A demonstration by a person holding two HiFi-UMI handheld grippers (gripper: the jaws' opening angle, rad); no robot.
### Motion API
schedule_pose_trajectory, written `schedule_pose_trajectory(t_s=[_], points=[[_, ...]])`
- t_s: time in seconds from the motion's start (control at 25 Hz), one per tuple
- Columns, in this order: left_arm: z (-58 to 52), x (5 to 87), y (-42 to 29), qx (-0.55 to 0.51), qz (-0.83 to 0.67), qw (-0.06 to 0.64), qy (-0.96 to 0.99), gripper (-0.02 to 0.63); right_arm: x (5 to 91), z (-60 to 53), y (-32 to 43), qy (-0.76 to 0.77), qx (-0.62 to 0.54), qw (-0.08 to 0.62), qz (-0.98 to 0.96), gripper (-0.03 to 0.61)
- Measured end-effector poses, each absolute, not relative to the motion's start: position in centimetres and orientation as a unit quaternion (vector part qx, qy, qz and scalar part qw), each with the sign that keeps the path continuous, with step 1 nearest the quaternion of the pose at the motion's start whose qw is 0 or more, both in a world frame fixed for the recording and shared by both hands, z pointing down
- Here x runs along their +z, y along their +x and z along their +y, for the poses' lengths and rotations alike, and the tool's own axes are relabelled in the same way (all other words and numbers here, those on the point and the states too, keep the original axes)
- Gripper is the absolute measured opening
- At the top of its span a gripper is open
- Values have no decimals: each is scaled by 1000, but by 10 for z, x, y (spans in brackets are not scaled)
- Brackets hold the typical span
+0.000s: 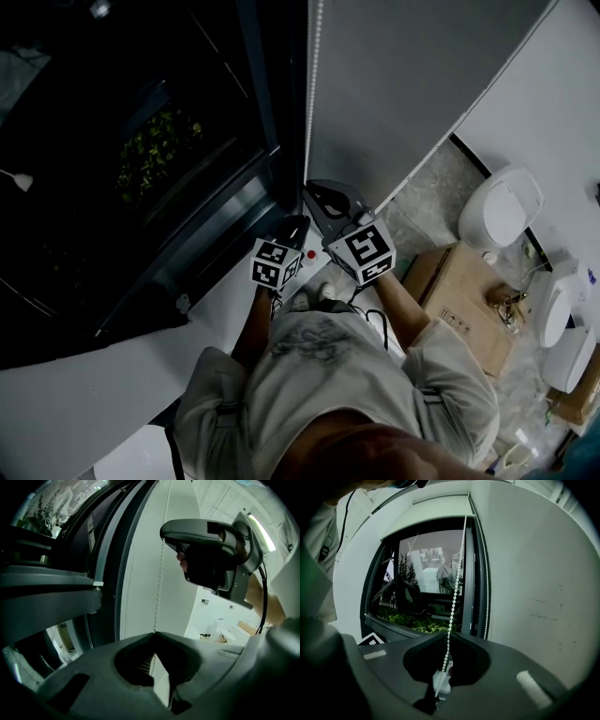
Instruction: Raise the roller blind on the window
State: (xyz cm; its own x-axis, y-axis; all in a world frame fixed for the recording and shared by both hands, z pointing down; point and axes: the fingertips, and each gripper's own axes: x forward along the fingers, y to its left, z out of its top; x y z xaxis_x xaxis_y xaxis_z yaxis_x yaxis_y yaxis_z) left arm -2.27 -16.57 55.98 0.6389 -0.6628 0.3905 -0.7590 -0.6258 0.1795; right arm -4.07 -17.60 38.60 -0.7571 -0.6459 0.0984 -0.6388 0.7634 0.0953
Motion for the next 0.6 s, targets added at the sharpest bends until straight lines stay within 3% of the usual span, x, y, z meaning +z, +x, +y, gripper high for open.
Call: schedule_pose_trajectory(t_s=[0.6], points=[[-155,592,-25,161,-396,184,885,12,419,-170,-41,343,-13,89,-935,23]])
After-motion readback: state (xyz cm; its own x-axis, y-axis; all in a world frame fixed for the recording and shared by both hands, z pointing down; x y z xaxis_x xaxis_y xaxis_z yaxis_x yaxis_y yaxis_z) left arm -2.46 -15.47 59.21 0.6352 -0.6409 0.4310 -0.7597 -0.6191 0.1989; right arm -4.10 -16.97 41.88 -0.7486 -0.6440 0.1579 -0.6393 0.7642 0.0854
